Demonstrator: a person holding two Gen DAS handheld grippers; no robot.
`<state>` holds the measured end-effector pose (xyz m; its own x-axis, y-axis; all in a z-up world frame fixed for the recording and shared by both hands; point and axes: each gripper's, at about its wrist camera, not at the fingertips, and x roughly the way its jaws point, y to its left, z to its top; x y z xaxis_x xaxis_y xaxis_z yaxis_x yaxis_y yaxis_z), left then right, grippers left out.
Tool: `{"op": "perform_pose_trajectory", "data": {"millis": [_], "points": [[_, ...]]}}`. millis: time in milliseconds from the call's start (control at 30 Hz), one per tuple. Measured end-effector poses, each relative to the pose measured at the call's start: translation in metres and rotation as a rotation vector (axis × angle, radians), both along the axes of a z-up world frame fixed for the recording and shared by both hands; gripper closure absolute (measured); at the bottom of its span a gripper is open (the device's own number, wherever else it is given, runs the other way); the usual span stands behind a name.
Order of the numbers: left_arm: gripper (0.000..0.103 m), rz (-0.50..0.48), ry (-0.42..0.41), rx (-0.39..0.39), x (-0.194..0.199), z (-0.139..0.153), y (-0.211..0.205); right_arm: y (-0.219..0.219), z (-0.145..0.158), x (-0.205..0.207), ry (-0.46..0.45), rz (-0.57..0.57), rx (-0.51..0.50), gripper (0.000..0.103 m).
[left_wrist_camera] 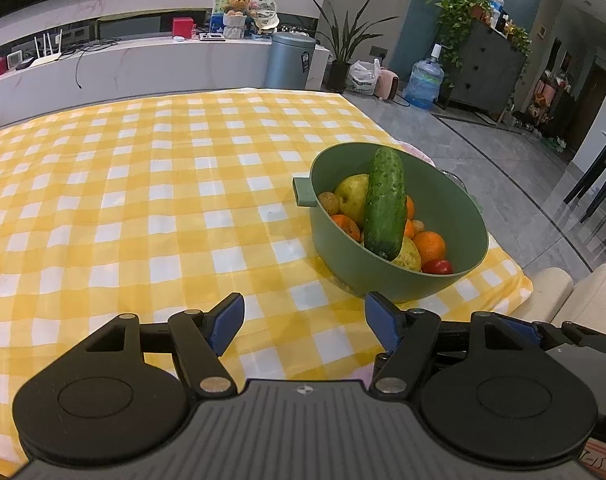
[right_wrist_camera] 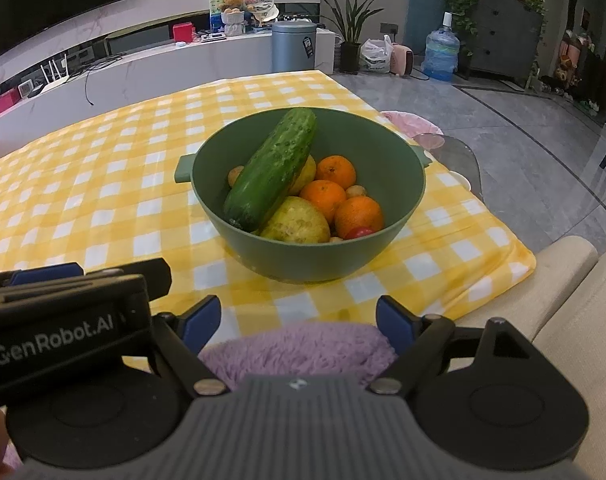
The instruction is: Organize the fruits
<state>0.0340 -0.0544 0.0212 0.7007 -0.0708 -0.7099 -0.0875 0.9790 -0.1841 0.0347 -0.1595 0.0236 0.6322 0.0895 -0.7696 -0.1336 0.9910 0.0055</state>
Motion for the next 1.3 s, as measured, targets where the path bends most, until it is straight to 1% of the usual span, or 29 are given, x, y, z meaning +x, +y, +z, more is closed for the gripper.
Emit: {"op": "perform_pose_trajectory", "data": {"millis": [400,1300], "points": [[0.022,0.012,0.018,-0.001,0.0014,-0.0059,0.0012,0.0048,-0.0010,-0.0020,-0.002,0.023,-0.037,0.022],[0.022,-0.003,0.012,-0.021,0.0003,-0.0062,0.0033,0.0056,-0.0005,-0.0026,-0.004,0.029,-0.038,0.022]]}}
